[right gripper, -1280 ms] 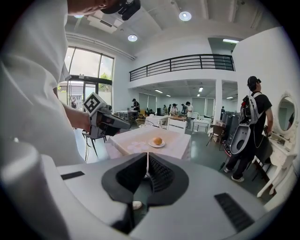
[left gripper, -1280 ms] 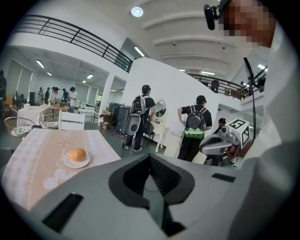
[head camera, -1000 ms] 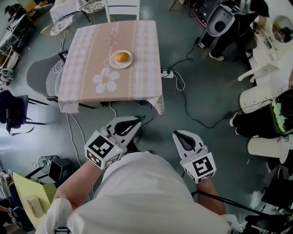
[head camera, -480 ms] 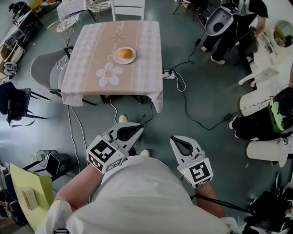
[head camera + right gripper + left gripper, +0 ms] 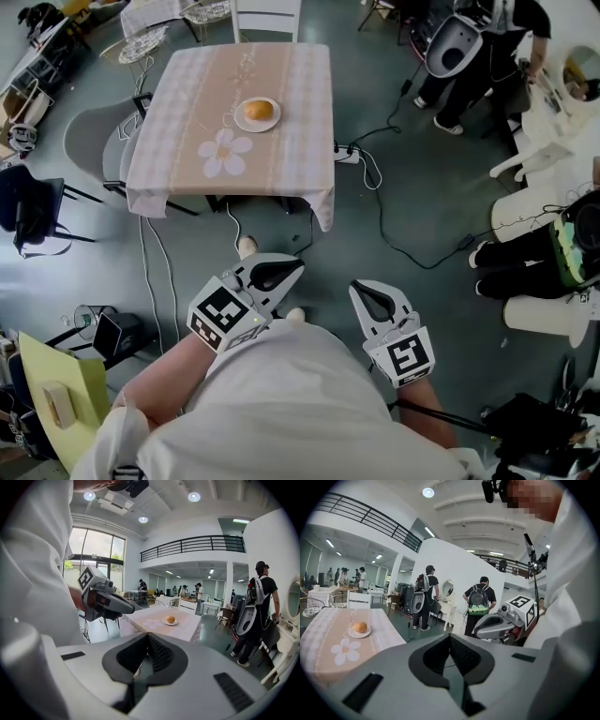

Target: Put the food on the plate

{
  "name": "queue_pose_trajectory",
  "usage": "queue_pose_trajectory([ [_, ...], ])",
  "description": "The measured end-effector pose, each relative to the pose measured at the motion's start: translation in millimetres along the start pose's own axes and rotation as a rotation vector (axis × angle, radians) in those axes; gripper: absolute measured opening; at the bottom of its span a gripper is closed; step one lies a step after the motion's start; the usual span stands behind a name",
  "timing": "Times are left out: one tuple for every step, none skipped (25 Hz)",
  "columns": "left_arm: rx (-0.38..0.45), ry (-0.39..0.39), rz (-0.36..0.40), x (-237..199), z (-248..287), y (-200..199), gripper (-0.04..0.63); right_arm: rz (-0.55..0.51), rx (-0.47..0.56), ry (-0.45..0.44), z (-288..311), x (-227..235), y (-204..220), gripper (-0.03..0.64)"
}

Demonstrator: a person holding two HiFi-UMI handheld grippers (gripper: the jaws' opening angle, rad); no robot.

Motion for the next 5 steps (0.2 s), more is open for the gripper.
queue_pose_trajectory([
  [0.001, 0.003, -0.001, -3, 2, -1, 0.009, 0.005, -0.003, 0.003, 2, 2, 1, 0.012],
  [0.001, 0.006, 0.000, -5, 3, -1, 0.009, 0.012, -0.008, 0.007, 3, 5, 2, 0.012],
  [0.001, 0.008, 0.003, -8, 5, -2, 0.009, 0.017, -0.011, 0.010, 5, 7, 3, 0.012],
  [0.000, 0.011, 0.007, -11, 7, -2, 0.009, 0.019, -0.013, 0.013, 7, 9, 3, 0.012],
  [-0.002, 0.013, 0.012, -14, 8, -2, 0.009, 0.021, -0.015, 0.016, 9, 12, 3, 0.012],
])
Point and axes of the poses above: the fingertips, and each gripper's own axes: z forward along the fingers, x to its right, y out of its underside, the point moved 1 cm from there along -z, backward along the fingers, and after that the axes turned 4 degrees about z, right-handed, at the moved point
